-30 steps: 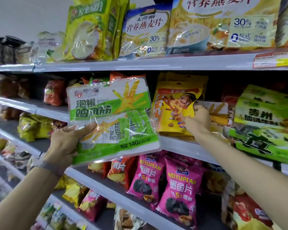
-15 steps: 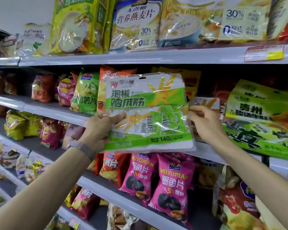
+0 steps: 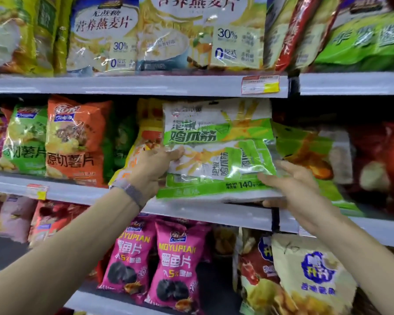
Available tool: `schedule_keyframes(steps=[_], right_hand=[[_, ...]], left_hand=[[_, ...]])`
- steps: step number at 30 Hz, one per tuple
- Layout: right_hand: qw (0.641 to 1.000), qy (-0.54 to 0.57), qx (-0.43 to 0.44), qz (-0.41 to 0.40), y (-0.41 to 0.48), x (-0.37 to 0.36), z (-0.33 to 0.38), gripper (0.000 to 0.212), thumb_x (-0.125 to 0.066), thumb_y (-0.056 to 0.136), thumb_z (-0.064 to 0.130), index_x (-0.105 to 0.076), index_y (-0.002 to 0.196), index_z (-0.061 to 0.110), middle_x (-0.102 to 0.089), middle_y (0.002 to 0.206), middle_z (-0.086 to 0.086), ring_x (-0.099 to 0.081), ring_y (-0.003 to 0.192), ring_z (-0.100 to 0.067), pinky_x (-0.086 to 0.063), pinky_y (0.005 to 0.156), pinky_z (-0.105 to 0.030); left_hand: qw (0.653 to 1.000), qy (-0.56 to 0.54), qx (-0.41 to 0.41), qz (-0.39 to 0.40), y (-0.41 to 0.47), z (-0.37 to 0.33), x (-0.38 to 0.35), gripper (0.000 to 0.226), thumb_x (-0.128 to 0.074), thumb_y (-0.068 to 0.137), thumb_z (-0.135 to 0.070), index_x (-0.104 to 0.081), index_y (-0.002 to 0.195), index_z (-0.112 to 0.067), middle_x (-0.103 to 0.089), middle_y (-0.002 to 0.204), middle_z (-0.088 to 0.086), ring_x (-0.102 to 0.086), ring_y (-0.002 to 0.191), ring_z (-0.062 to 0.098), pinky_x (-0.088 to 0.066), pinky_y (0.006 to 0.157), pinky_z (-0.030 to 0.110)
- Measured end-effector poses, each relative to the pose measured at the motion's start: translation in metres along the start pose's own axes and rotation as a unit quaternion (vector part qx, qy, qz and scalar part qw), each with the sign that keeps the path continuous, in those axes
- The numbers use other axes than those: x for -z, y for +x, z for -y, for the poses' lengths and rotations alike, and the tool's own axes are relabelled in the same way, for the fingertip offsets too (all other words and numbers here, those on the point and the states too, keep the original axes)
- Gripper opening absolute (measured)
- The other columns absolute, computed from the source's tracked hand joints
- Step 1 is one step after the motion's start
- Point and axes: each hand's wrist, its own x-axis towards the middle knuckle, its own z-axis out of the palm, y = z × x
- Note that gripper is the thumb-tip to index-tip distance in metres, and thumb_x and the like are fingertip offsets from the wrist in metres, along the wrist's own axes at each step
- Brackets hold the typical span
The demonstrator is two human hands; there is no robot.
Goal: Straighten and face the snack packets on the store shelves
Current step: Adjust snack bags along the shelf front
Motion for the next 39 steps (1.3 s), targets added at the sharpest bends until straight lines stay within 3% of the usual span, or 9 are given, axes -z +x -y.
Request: schedule_keyframes(steps=[2, 7, 12, 15, 18, 23, 28, 33, 39], right_hand=[[1.0, -0.005, 0.0, -0.02, 0.004, 0.019, -0.004, 0.061, -0.077, 0.09, 0.007, -0.053, 0.146, 0.017, -0.061, 0.114, 0.018, -0.07, 0.091, -0.012, -0.058, 0.056, -0.026], [0.998, -0.018, -0.017, -0.054, 0.017, 0.062, -0.009, 0.043, -0.073, 0.092, 0.0, -0.059, 0.13, 0.014, -0.07, 0.108, 0.005, -0.072, 0.09, -0.02, -0.055, 0.053, -0.02], [0.991, -0.08, -0.024, -0.102, 0.039, 0.105, -0.013, 0.034, -0.074, 0.092, 0.004, -0.066, 0.125, 0.005, -0.077, 0.103, -0.007, -0.072, 0.077, -0.022, -0.054, 0.05, -0.025], [0.947, -0.292, 0.046, -0.127, 0.042, 0.123, -0.008, 0.045, -0.081, 0.086, 0.038, -0.07, 0.124, 0.016, -0.077, 0.109, 0.002, -0.074, 0.092, -0.029, -0.06, 0.078, -0.042], [0.897, -0.417, 0.046, -0.136, 0.033, 0.134, -0.002, 0.046, -0.076, 0.093, 0.04, -0.066, 0.129, 0.014, -0.073, 0.12, -0.008, -0.066, 0.114, -0.034, -0.053, 0.095, -0.042], [0.846, -0.516, 0.038, -0.134, 0.021, 0.15, -0.009, 0.051, -0.07, 0.095, 0.047, -0.052, 0.134, 0.019, -0.063, 0.131, -0.02, -0.066, 0.109, -0.043, -0.056, 0.084, -0.049], [0.822, -0.558, 0.061, -0.096, 0.006, 0.157, -0.007, 0.078, -0.068, 0.1, 0.03, -0.021, 0.161, 0.018, -0.05, 0.145, -0.022, -0.063, 0.113, -0.045, -0.049, 0.078, -0.044], [0.826, -0.551, 0.075, -0.092, -0.003, 0.165, -0.011, 0.061, -0.073, 0.096, 0.031, -0.043, 0.147, 0.018, -0.069, 0.118, -0.012, -0.068, 0.103, -0.039, -0.057, 0.078, -0.047], [0.814, -0.577, 0.049, -0.055, -0.001, 0.171, 0.001, 0.059, -0.073, 0.095, 0.031, -0.045, 0.147, 0.025, -0.066, 0.121, -0.016, -0.062, 0.111, -0.043, -0.054, 0.087, -0.046]], left_hand=[[1.0, 0.011, 0.0, 0.014, -0.002, 0.002, -0.019, 0.029, -0.076, 0.096, -0.023, -0.06, 0.073, -0.018, -0.055, 0.047, -0.007, -0.046, 0.029, 0.005, -0.045, 0.039, 0.017], [0.999, -0.007, 0.005, 0.051, -0.006, 0.008, -0.06, 0.007, -0.07, 0.1, -0.014, -0.072, 0.095, -0.01, -0.061, 0.053, -0.007, -0.052, 0.039, 0.006, -0.052, 0.063, 0.03], [0.997, 0.019, -0.006, 0.068, -0.003, 0.006, -0.108, 0.021, -0.063, 0.098, 0.008, -0.063, 0.115, -0.004, -0.064, 0.061, 0.0, -0.054, 0.036, 0.007, -0.04, 0.037, 0.016], [0.998, 0.015, -0.005, 0.058, 0.008, 0.015, -0.134, 0.032, -0.068, 0.094, 0.009, -0.064, 0.124, -0.001, -0.069, 0.073, 0.006, -0.063, 0.07, 0.02, -0.058, 0.064, 0.029], [0.999, 0.012, -0.009, 0.042, 0.015, 0.029, -0.156, 0.028, -0.071, 0.09, 0.011, -0.067, 0.114, -0.004, -0.073, 0.096, 0.015, -0.063, 0.092, 0.027, -0.058, 0.095, 0.046], [0.992, 0.075, -0.086, 0.046, 0.005, 0.041, -0.18, 0.036, -0.071, 0.094, 0.0, -0.062, 0.128, -0.007, -0.067, 0.105, 0.012, -0.062, 0.079, 0.019, -0.05, 0.067, 0.031], [0.939, 0.258, -0.209, 0.094, -0.021, 0.053, -0.17, 0.043, -0.06, 0.105, -0.014, -0.041, 0.144, -0.013, -0.059, 0.12, -0.001, -0.062, 0.107, 0.018, -0.054, 0.096, 0.041], [0.881, 0.383, -0.262, 0.089, -0.022, 0.054, -0.144, 0.042, -0.073, 0.098, -0.022, -0.054, 0.135, -0.014, -0.06, 0.096, -0.012, -0.064, 0.1, 0.023, -0.047, 0.084, 0.034], [0.843, 0.459, -0.235, 0.154, -0.028, 0.04, -0.115, 0.033, -0.083, 0.089, -0.023, -0.066, 0.118, -0.021, -0.065, 0.084, -0.007, -0.06, 0.066, 0.002, -0.042, 0.058, 0.011]])
